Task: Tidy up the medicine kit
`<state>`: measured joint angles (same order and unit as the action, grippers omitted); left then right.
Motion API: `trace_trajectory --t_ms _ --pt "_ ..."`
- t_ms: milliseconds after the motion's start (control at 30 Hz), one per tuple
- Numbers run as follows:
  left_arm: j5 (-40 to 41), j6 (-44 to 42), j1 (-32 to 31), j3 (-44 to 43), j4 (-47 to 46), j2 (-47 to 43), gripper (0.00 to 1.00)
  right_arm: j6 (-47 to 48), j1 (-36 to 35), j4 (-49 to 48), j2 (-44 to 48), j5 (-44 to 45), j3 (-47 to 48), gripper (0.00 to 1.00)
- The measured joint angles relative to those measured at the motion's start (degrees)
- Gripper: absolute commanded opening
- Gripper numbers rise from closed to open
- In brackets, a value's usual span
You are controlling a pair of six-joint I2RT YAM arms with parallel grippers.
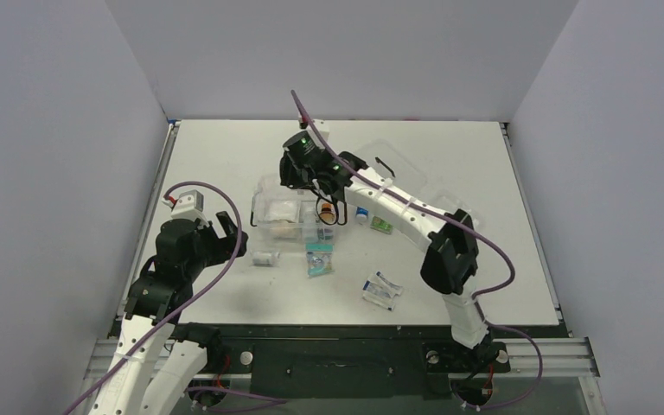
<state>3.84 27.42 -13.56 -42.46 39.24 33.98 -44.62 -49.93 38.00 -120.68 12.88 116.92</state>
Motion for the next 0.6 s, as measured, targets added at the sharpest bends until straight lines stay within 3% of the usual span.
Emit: trace_trajectory --t_ms 600 --pt "-0.09 -0.02 0.0 0.0 -0.02 1.14 0.83 6.97 0.02 1.25 36.3 3.8 -31.87 0.55"
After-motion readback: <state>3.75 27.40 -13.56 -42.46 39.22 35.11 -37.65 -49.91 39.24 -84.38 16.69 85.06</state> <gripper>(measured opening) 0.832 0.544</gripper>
